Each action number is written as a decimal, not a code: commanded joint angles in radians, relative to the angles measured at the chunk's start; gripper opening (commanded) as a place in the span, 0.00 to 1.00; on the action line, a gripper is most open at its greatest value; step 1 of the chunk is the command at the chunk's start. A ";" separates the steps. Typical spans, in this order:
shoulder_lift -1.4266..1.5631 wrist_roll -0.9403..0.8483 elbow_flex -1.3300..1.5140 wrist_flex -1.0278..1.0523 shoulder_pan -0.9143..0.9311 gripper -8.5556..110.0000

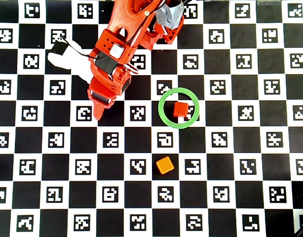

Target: Grab the red cube then put it in the green circle then put the blue cube on top and finally the orange cube on top

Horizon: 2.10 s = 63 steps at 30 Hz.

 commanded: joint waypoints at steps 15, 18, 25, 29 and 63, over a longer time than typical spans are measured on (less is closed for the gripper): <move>0.023 -0.061 0.002 -0.028 0.008 0.17; 0.028 -0.080 0.005 -0.034 0.006 0.15; 0.034 -0.083 0.006 -0.034 0.006 0.14; 0.046 -0.078 -0.014 0.000 0.000 0.14; 0.276 0.324 -0.316 0.546 -0.646 0.13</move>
